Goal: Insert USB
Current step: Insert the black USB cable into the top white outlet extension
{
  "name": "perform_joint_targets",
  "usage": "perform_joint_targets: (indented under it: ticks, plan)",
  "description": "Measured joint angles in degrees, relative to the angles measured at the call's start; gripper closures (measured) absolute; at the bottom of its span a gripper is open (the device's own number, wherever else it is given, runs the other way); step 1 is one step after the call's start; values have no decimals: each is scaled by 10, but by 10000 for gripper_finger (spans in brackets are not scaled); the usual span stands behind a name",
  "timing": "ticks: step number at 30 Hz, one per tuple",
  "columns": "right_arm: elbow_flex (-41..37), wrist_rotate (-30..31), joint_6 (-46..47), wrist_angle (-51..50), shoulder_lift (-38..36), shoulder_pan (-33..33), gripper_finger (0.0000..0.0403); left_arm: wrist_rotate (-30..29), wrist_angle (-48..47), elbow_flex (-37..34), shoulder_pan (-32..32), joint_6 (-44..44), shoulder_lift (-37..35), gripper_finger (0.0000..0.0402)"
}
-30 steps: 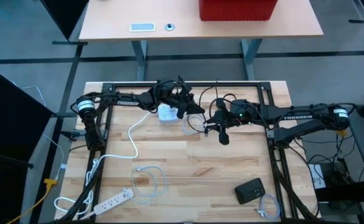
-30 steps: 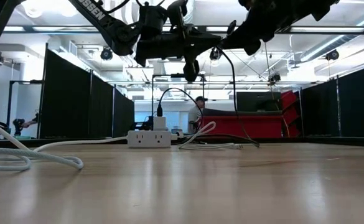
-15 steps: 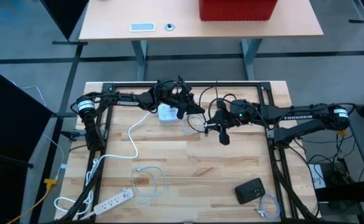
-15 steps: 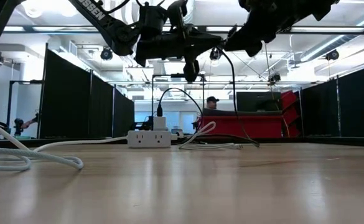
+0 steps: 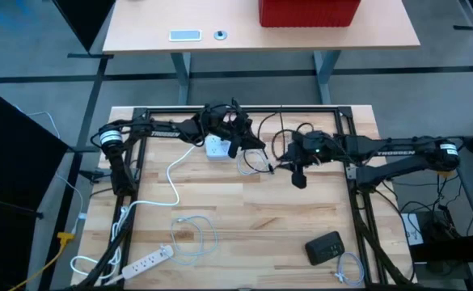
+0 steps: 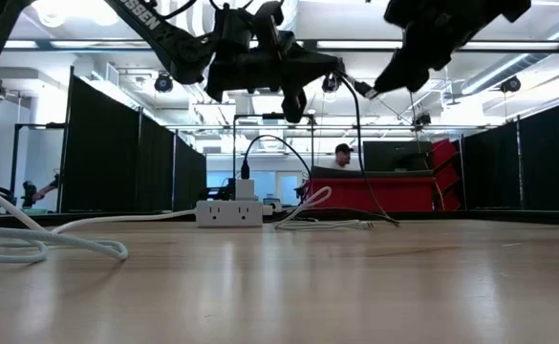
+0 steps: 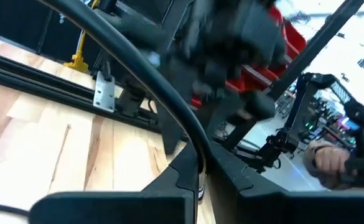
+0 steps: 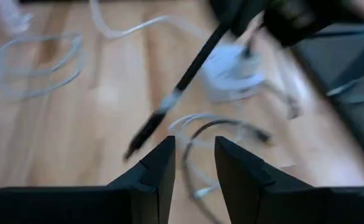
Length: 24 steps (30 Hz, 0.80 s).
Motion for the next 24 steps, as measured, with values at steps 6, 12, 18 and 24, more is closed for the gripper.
perform_joint_targets:
  ticks: [6,12,18,24]
  plan:
    - [4,24,49,49,-16,0,295,-53,1,0,-10,42,-1,395]
    - [4,29,102,49,34,-1,285,-78,3,8,-19,73,-2,395]
    - [26,30,103,47,60,-5,274,-78,1,12,-23,77,-10,395]
    - [35,29,116,36,65,-5,305,-79,0,12,-23,79,-12,395]
